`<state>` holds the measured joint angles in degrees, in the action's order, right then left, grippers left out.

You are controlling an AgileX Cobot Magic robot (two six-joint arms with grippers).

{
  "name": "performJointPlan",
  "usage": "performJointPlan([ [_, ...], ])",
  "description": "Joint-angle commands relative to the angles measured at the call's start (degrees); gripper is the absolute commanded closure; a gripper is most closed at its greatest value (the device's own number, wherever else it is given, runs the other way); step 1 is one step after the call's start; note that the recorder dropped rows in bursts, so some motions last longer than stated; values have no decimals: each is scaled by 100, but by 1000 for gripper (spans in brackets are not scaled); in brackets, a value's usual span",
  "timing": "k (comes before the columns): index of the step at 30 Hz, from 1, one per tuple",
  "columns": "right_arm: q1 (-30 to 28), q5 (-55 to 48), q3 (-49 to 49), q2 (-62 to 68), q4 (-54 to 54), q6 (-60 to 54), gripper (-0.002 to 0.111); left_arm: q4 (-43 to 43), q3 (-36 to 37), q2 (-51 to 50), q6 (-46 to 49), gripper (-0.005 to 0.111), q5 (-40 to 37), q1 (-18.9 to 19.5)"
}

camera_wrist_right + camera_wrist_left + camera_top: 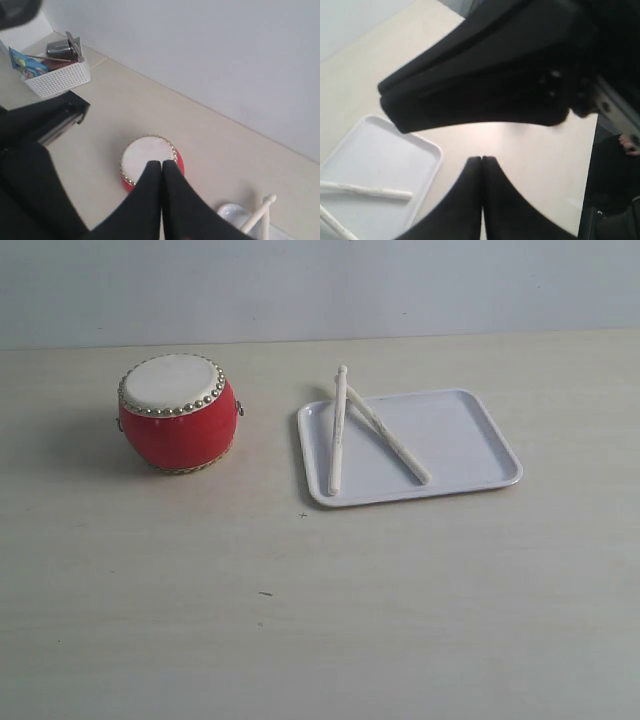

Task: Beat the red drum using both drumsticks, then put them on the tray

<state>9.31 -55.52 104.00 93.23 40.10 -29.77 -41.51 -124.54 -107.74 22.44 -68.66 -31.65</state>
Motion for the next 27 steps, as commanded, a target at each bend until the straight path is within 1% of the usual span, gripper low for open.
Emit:
performJointPlan([
  [1,2,-170,43,-617,197,-65,108,435,-8,833,-53,107,9,-438],
  [5,2,-325,43,-1558,811,-65,108,850,-8,1828,-215,107,39,-1054],
  [7,2,-325,43,-2219,885,-65,108,1562,-8,2498,-552,107,64,-1540],
  [8,2,-355,43,-2453,885,-65,108,1786,-8,2669,-656,107,64,-1670],
  [9,2,-418,32,-2810,885,-65,108,2156,-8,2964,-847,107,64,-1903],
  [11,2,-446,32,-3371,885,-65,108,2365,162,3477,-901,107,144,-2220],
  [12,2,-394,32,-3612,885,-65,108,2378,258,3655,-914,107,186,-2290],
  [14,2,-276,32,-4142,767,-65,108,2423,689,4184,-914,107,382,-2356],
  [15,2,-263,32,-4438,572,-65,108,2516,1039,4539,-914,107,570,-2356],
  [19,2,-263,32,-4885,-99,282,108,2643,1880,5366,-927,107,1020,-2356],
  [21,2,-263,32,-5074,-455,447,108,2704,2446,5833,-915,107,1309,-2356],
  [22,2,-222,21,-5197,-554,502,108,2776,2905,6266,-915,107,1534,-2356],
  [25,2,-42,-86,-5446,-670,595,108,2786,3589,6939,-915,107,2066,-2342],
  [27,2,73,-217,-5665,-721,595,108,2786,3990,7401,-927,107,2399,-2229],
])
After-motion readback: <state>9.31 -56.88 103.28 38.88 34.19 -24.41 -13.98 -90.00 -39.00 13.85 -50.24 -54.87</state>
